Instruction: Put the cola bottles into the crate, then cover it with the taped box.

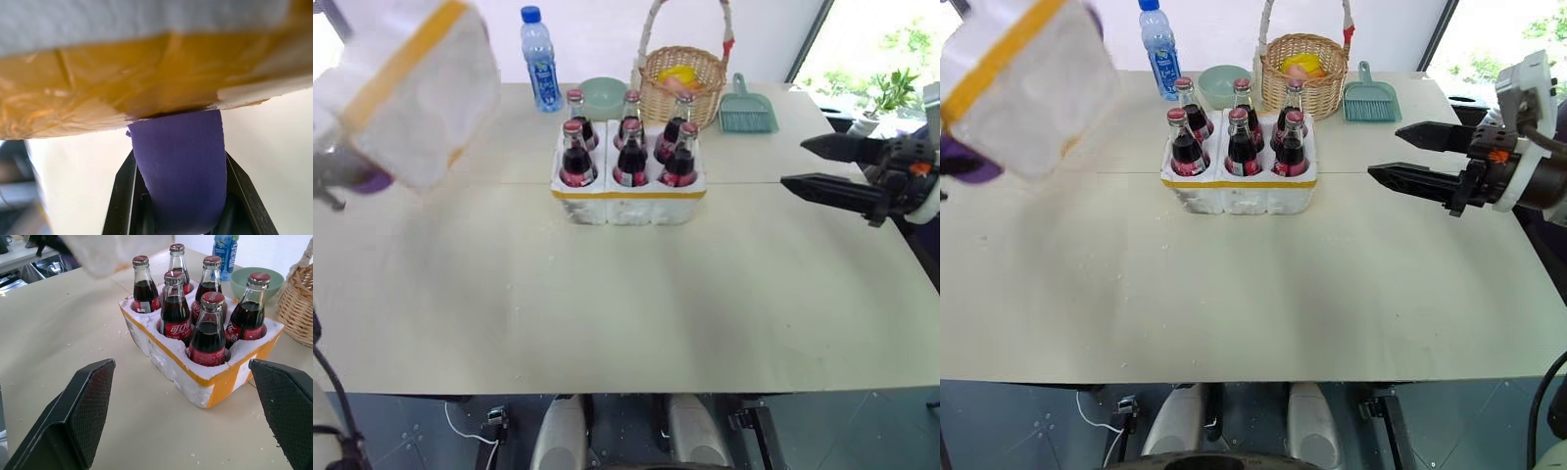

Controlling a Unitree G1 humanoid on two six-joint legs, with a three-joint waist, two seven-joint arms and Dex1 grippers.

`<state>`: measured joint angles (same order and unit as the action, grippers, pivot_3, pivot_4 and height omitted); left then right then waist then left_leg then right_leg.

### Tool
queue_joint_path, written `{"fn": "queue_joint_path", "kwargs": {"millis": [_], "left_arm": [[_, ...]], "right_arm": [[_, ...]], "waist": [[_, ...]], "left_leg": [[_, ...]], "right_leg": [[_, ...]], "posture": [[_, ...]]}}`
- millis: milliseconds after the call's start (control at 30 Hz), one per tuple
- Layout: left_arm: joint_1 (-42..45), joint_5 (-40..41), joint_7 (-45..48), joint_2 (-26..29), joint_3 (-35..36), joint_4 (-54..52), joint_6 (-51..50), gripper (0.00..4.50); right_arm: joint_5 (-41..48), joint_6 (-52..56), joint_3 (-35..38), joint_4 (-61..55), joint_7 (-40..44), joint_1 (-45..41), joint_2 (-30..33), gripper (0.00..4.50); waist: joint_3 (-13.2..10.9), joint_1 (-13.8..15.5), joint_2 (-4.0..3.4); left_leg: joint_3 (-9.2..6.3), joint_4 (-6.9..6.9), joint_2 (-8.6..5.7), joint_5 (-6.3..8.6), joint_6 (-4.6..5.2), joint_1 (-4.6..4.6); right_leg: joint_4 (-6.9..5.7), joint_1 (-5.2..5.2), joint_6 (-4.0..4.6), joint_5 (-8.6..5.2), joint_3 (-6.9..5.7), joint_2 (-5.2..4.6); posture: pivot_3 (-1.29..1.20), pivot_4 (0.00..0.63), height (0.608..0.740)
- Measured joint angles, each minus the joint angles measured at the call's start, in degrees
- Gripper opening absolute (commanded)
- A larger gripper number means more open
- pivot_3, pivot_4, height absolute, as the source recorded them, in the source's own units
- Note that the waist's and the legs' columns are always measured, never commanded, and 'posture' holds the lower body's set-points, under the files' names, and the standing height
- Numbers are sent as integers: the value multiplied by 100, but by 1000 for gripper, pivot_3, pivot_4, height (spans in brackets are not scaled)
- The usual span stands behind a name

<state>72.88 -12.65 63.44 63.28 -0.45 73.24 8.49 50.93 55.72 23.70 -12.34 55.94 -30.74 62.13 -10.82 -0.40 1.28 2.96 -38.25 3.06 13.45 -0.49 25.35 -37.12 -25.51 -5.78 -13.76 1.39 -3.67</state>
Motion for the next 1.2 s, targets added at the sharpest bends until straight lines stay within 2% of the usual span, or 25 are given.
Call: {"fn": "queue_joint_path", "kwargs": {"millis": [200,367,433,633,767,967,1200], "left_arm": [[60,271,-236,-801,73,-1096,1020,570],[-140,49,-765,-1529,-380,-2271,1800,570],[-160,-215,-1111,-1587,-564,-2409,1999,570],[-81,-2085,-3253,-1448,-1524,-2426,2884,570],[68,-2946,-4508,-1454,-2007,-2203,3065,570],[390,-3043,-5162,-1822,-2101,-1528,3081,570],[750,-3205,-5960,-1768,-2180,-1283,3349,570]], "right_arm": [[50,26,55,-177,1,184,17,4500],[268,136,164,-497,-121,278,16,4500],[349,157,231,-569,-187,364,15,4500],[660,340,545,-813,-548,583,-42,4500],[864,398,699,-914,-751,653,-66,4500],[1067,403,808,-931,-961,781,-76,4500],[1123,380,824,-935,-1029,886,-77,4500]], "waist": [[0,-9,0],[0,-15,0],[0,-31,0],[3,70,-1],[4,125,1],[4,113,1],[4,95,1]], "left_leg": [[-1,-1,-1,-1,0,-2],[-1,-1,-1,-1,1,-3],[-1,-1,-1,-1,1,-6],[-3,-5,-6,-1,1,-19],[-3,-8,-7,-1,1,-18],[-4,-8,-7,-1,1,-16],[-4,-3,-6,-1,1,-13]], "right_leg": [[-3,2,-4,2,0,1],[-3,3,-6,3,2,2],[-4,4,-7,4,5,4],[-1,23,-13,7,7,1],[1,26,-15,8,7,0],[0,23,-15,9,7,1],[0,15,-15,8,7,2]], "posture": [[0,150,740],[0,150,740],[0,150,740],[0,150,740],[0,150,740],[0,150,740],[0,150,740]]}}
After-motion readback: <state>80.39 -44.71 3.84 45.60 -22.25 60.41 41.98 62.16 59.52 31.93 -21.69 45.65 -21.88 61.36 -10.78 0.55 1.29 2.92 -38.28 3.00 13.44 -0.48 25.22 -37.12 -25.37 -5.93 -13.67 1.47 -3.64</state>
